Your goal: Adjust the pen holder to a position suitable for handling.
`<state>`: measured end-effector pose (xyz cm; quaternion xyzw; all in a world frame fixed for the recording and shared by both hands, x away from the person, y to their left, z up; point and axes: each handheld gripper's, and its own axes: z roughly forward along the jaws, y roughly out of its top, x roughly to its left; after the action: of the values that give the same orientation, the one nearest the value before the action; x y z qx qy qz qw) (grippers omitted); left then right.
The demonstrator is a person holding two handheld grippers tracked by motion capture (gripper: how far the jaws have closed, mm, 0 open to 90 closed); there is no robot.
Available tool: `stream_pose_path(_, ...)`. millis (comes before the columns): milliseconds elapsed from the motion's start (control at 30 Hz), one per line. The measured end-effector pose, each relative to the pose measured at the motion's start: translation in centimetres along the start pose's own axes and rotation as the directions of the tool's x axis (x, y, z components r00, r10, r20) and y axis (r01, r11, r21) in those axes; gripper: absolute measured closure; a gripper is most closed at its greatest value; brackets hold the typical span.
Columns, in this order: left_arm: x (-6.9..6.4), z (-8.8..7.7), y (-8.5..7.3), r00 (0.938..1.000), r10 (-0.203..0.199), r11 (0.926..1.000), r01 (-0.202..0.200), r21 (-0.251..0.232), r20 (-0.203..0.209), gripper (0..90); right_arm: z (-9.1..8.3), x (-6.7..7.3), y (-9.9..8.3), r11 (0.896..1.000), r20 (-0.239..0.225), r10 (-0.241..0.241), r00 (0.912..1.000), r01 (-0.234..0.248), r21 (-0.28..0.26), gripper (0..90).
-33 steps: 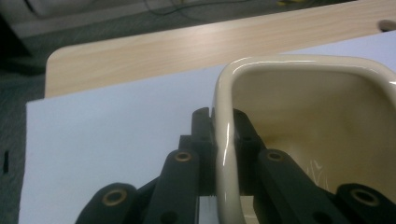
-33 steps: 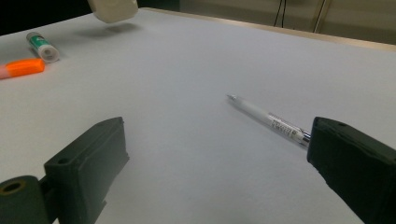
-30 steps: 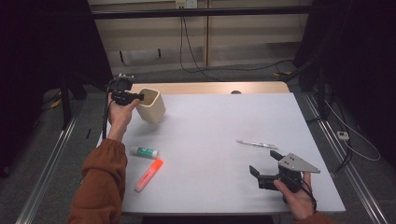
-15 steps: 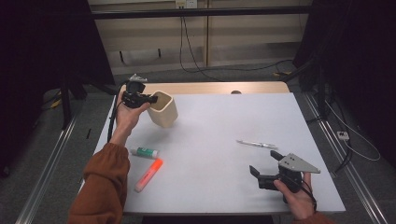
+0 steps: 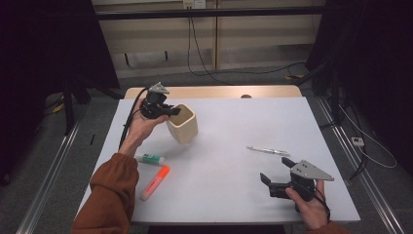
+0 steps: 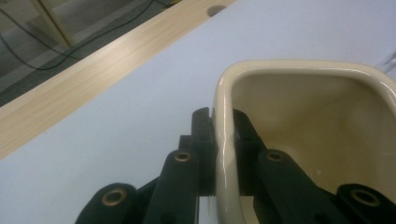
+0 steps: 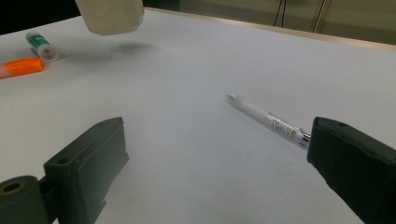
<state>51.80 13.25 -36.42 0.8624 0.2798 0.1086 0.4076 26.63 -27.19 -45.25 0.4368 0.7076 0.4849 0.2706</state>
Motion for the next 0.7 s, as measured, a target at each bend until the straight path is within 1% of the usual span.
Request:
stream_pose_path(67,-0.3,0.3,0.0,0.9997,0.009,0.9999,-0.008,-0.009,0.025,82.6,0.0,0.0,0.0,1.0,-0.002,0.002,1.0,-0.002,0.0,4.4)
stream_pose_path(167,-0.9,0.8,0.2,0.9982,0.04,0.9992,-0.04,-0.003,0.044,82.7,0.0,0.0,0.0,1.0,-0.003,0.004,1.0,-0.004,-0.002,4.4)
stream_pose_path(233,-1.4,1.1,0.3,0.9949,0.075,0.9971,-0.075,0.007,0.068,82.7,0.0,0.0,0.0,1.0,-0.004,0.005,1.0,-0.005,-0.002,4.4)
stream_pose_path(300,-2.0,1.4,0.4,0.989,0.108,0.9937,-0.11,0.018,0.101,82.6,0.0,0.0,0.0,1.0,-0.005,0.003,1.0,-0.003,-0.002,4.4)
stream_pose_path(367,-2.6,1.8,0.6,0.9823,0.136,0.9902,-0.139,0.016,0.129,82.6,0.0,0.0,0.0,1.0,-0.005,0.004,1.0,-0.004,-0.002,4.4)
stream_pose_path(467,-3.5,2.5,0.8,0.9722,0.165,0.9851,-0.171,0.019,0.166,82.7,0.0,0.0,0.0,1.0,-0.003,0.004,1.0,-0.004,-0.001,4.4)
stream_pose_path(500,-3.8,2.8,0.9,0.97,0.168,0.9849,-0.173,0.013,0.176,82.6,0.0,0.0,0.0,1.0,-0.005,0.004,1.0,-0.004,-0.002,4.4)
stream_pose_path(567,-4.3,3.2,1.1,0.9649,0.184,0.9815,-0.191,0.02,0.188,82.7,0.0,0.0,0.0,1.0,-0.006,0.004,1.0,-0.004,-0.003,4.4)
stream_pose_path(600,-4.4,3.4,1.3,0.9605,0.2,0.9778,-0.208,0.024,0.194,82.6,-0.1,0.0,0.0,1.0,-0.005,0.004,1.0,-0.004,-0.004,4.4)
stream_pose_path(633,-4.6,3.5,1.4,0.9593,0.205,0.9765,-0.214,0.027,0.194,82.6,-0.1,0.0,0.0,1.0,-0.005,0.005,1.0,-0.005,-0.004,4.4)
stream_pose_path(667,-4.8,3.7,1.5,0.9591,0.201,0.9776,-0.209,0.021,0.199,82.6,-0.1,0.0,0.0,1.0,-0.006,0.005,1.0,-0.005,-0.004,4.4)
stream_pose_path(700,-4.9,3.8,1.6,0.9549,0.214,0.9747,-0.223,0.021,0.206,82.5,-0.1,0.0,0.0,1.0,-0.006,0.005,1.0,-0.005,-0.004,4.4)
